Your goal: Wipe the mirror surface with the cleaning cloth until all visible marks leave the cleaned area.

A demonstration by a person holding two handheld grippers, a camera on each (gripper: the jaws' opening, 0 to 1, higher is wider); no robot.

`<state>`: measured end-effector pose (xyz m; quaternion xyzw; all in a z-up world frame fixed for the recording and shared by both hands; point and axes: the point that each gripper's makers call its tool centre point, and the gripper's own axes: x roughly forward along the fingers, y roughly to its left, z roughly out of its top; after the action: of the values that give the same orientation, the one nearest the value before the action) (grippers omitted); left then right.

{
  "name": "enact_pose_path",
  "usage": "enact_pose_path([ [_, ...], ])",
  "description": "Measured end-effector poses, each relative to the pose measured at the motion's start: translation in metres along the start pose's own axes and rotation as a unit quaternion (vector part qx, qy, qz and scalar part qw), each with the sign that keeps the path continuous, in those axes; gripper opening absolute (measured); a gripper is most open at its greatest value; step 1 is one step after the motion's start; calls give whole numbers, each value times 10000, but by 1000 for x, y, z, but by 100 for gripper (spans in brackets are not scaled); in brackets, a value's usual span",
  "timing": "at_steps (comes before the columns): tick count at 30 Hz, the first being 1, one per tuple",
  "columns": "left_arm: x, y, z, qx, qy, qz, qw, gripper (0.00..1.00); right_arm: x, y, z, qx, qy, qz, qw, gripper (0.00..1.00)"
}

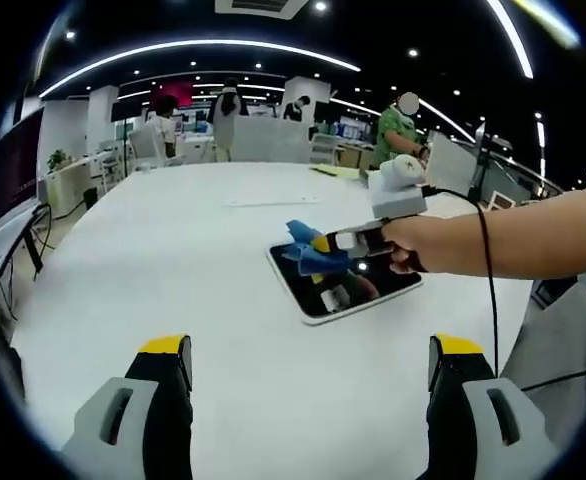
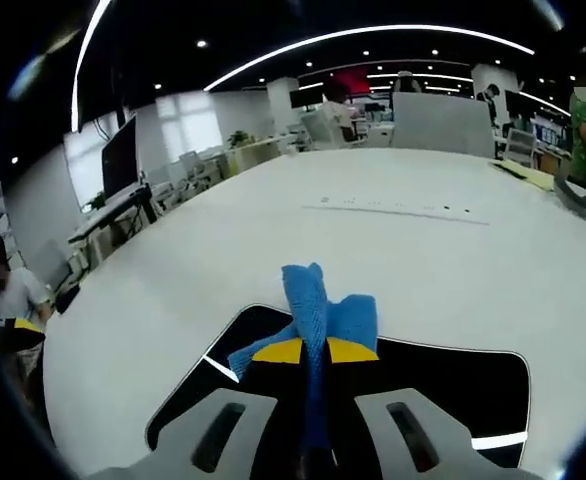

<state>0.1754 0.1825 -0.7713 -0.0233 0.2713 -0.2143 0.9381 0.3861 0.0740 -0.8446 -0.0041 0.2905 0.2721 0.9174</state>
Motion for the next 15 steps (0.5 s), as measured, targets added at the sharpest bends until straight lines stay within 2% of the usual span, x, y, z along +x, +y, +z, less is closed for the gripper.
enact_pose_path([
  [15, 1, -1, -1, 8, 32, -20, 10000, 99, -3, -1, 0, -2, -1, 16, 10000, 2],
])
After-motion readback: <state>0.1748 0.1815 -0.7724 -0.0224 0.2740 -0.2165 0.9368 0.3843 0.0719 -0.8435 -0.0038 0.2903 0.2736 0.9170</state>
